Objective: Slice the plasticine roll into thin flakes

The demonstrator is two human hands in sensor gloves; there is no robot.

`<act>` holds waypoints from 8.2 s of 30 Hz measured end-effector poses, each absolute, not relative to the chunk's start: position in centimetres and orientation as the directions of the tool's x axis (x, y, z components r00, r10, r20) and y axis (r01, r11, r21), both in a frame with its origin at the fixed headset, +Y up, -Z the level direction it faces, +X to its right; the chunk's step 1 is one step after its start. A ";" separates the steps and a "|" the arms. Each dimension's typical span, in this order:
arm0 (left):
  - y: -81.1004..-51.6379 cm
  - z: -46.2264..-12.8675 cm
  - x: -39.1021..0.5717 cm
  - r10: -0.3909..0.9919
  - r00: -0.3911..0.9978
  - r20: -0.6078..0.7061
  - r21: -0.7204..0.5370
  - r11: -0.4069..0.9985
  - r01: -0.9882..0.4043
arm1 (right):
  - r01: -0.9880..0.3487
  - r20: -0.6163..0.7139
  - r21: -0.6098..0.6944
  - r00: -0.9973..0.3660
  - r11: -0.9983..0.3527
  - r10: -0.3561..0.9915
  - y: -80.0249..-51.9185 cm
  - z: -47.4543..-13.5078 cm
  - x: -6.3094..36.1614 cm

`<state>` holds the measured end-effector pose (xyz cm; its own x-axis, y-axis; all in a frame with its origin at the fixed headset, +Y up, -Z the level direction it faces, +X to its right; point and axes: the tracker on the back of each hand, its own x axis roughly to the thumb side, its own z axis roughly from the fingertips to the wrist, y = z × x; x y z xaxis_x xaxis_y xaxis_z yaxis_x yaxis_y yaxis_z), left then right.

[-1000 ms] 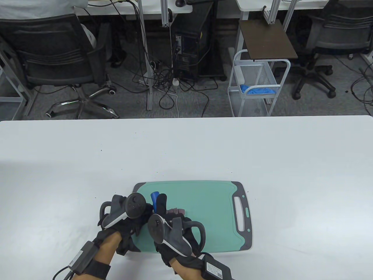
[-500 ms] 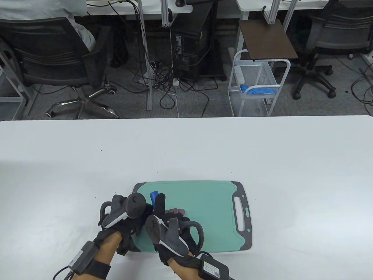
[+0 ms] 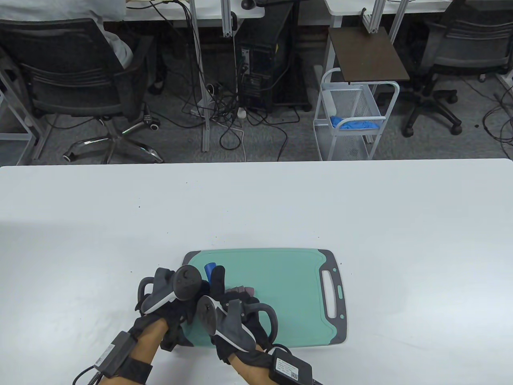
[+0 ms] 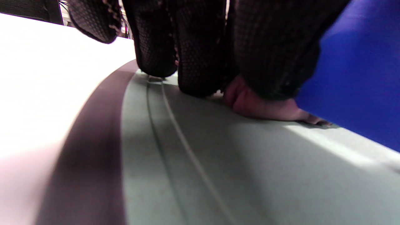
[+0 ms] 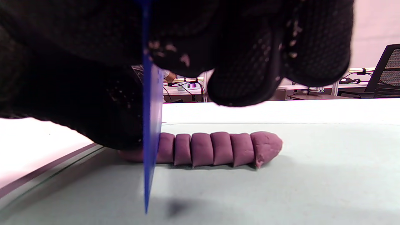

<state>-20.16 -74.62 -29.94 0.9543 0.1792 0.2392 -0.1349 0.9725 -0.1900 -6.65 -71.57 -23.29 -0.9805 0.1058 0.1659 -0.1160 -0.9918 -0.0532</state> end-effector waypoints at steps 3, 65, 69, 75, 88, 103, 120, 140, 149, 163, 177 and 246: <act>-74.6 -30.0 -20.2 0.178 0.954 0.241 -0.191 0.973 -0.133 | -0.120 0.164 -0.048 -0.980 -0.992 0.111 -71.8 -23.5 -6.6; -74.4 -29.4 -20.3 0.098 0.968 0.230 -0.172 0.983 -0.058 | -0.238 0.141 -0.036 -0.963 -0.970 0.231 -71.3 -23.8 -5.7; -74.4 -29.5 -20.4 0.110 0.968 0.224 -0.177 0.982 -0.070 | -0.248 0.147 -0.042 -0.960 -0.968 0.240 -70.7 -23.5 -5.8; -74.4 -29.6 -20.4 0.122 0.968 0.218 -0.169 0.982 -0.085 | -0.265 0.150 -0.047 -0.955 -0.963 0.255 -70.4 -23.4 -5.8; -74.4 -29.7 -20.7 0.148 0.966 0.210 -0.179 0.978 -0.111 | -0.250 0.148 -0.063 -0.960 -0.966 0.238 -70.2 -23.4 -6.5; -74.5 -29.8 -20.7 0.156 0.965 0.209 -0.177 0.977 -0.120 | -0.161 0.155 -0.098 -0.977 -0.982 0.144 -71.4 -23.6 -7.9; -74.5 -29.8 -20.8 0.159 0.965 0.207 -0.174 0.977 -0.123 | -0.153 0.163 -0.075 -0.977 -0.985 0.139 -72.9 -24.4 -7.9; -74.5 -29.7 -20.8 0.141 0.966 0.216 -0.205 0.974 -0.096 | -0.125 0.154 -0.066 -0.982 -0.990 0.113 -73.6 -26.1 -8.7; -74.3 -29.6 -20.6 0.106 0.971 0.216 -0.175 0.982 -0.068 | -0.180 0.158 0.005 -0.971 -0.984 0.178 -73.4 -24.6 -7.4; -74.3 -29.7 -20.6 0.110 0.969 0.219 -0.179 0.981 -0.071 | -0.354 0.103 -0.035 -0.931 -0.935 0.349 -70.0 -24.4 -4.6; -73.3 -29.7 -21.0 0.139 0.967 0.215 -0.154 0.982 -0.107 | -0.500 -0.086 -0.116 -0.856 -0.858 0.510 -68.0 -26.2 3.2; -69.9 -27.7 -21.5 0.169 0.974 0.151 -0.167 0.976 -0.144 | -0.340 -0.124 0.023 -0.934 -0.940 0.335 -70.6 -26.9 10.3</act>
<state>-21.53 -69.85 -27.70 0.9740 0.1692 0.1508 -0.1436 0.9755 -0.1666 10.30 -70.57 -26.91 -0.9341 0.3348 -0.1240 -0.3401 -0.9401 0.0234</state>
